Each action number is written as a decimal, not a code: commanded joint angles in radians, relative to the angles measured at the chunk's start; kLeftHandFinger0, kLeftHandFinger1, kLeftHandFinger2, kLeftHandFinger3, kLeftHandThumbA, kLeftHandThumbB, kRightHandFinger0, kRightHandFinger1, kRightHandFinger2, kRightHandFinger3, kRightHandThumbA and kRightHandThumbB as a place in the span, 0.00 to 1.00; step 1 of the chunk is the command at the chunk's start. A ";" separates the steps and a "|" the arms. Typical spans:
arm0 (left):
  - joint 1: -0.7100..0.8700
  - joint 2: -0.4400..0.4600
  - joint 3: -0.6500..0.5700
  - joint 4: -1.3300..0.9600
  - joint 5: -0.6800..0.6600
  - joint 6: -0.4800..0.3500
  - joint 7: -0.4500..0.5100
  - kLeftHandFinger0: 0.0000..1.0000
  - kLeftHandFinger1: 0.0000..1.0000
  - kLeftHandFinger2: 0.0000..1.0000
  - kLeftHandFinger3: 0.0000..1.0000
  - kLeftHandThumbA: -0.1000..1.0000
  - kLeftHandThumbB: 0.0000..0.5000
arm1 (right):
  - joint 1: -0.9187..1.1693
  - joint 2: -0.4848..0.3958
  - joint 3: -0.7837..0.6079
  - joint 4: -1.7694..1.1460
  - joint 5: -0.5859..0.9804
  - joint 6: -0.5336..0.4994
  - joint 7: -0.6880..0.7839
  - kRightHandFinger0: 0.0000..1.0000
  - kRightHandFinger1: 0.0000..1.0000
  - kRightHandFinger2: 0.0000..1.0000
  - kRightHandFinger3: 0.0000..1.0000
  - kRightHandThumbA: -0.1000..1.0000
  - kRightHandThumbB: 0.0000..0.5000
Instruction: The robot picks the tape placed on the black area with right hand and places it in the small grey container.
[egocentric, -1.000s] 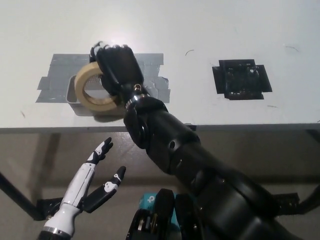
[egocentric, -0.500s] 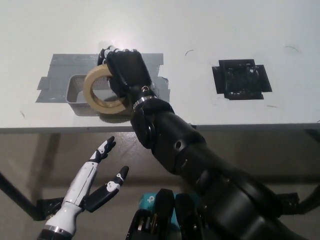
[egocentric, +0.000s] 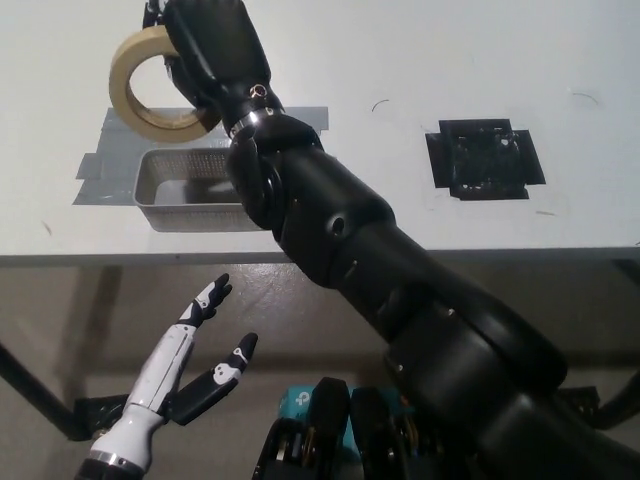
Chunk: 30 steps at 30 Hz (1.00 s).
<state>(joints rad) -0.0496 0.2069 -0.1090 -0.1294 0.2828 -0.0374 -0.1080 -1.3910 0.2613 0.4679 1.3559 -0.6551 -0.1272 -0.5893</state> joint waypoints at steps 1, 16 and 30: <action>-0.006 0.014 -0.002 -0.030 -0.010 -0.012 -0.014 1.00 1.00 1.00 1.00 0.69 0.25 | -0.051 -0.003 0.002 -0.015 0.012 -0.024 -0.032 0.00 0.11 0.66 0.32 0.00 0.42; 0.020 -0.004 -0.013 -0.057 0.003 -0.017 -0.001 1.00 1.00 1.00 1.00 0.75 0.27 | 0.078 -0.038 0.065 0.065 -0.007 0.047 -0.035 0.00 0.13 0.65 0.50 0.00 0.34; 0.021 -0.002 -0.022 -0.062 0.000 -0.022 -0.003 1.00 1.00 1.00 1.00 0.76 0.31 | 0.066 -0.031 0.063 0.060 0.013 0.036 -0.063 0.00 0.12 0.67 0.51 0.00 0.35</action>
<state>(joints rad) -0.0262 0.2042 -0.1281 -0.1601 0.2880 -0.0408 -0.1075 -1.2624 0.2194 0.5360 1.4335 -0.6533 -0.0843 -0.6003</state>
